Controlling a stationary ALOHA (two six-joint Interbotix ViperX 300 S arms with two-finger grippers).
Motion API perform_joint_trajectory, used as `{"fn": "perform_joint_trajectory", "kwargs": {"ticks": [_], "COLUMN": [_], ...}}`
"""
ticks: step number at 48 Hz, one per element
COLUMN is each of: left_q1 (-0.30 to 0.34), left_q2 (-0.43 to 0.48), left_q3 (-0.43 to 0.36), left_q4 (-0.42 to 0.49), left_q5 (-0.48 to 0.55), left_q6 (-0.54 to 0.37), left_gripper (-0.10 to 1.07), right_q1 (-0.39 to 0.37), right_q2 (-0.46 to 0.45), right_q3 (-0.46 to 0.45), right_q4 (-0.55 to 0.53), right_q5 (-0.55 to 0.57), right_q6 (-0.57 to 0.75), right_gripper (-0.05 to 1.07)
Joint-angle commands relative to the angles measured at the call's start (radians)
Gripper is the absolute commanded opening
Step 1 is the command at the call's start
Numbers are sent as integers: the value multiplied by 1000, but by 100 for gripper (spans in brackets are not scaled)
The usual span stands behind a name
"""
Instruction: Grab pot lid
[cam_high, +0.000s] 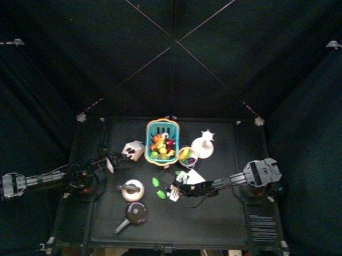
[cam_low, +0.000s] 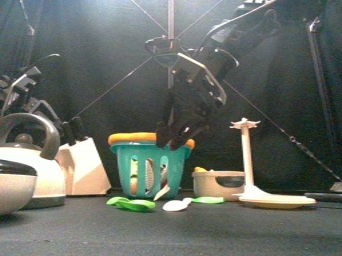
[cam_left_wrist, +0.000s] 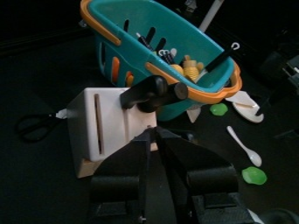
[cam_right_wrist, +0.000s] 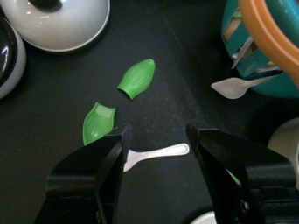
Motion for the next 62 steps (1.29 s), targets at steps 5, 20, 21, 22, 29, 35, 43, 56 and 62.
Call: {"fn": "perform_joint_trajectory", "kwargs": {"ticks": [5,20,21,22,29,35,43,56,62], "left_q1": [3,-15,-20,-26,-89,-147,-204,-285,-296], "left_q2": [3,2,2,2,-15,-41,-66,-72,-72], "left_q3": [-15,-35,-37,-40,-61,-72,-72,-72,-67], "left_q4": [0,2,3,5,34,72,103,183,201], "left_q5": [-3,-3,-3,-3,-6,-20,-57,-143,-150], "left_q6": [0,2,2,3,3,3,2,2,2], "left_gripper": [58,58,58,58,58,58,58,58,58], "right_q1": [0,51,54,58,71,84,87,80,78], "right_q2": [6,48,52,55,92,127,172,268,310], "right_q3": [-66,-160,-164,-167,-193,-218,-270,-383,-423], "right_q4": [-29,-78,-84,-91,-143,-179,-198,-193,-189], "right_q5": [0,-64,-78,-94,-219,-327,-410,-457,-457], "right_q6": [-2,-3,-3,-3,-2,-3,-2,0,-2], "right_gripper": [87,83,83,82,79,77,77,78,78]}}
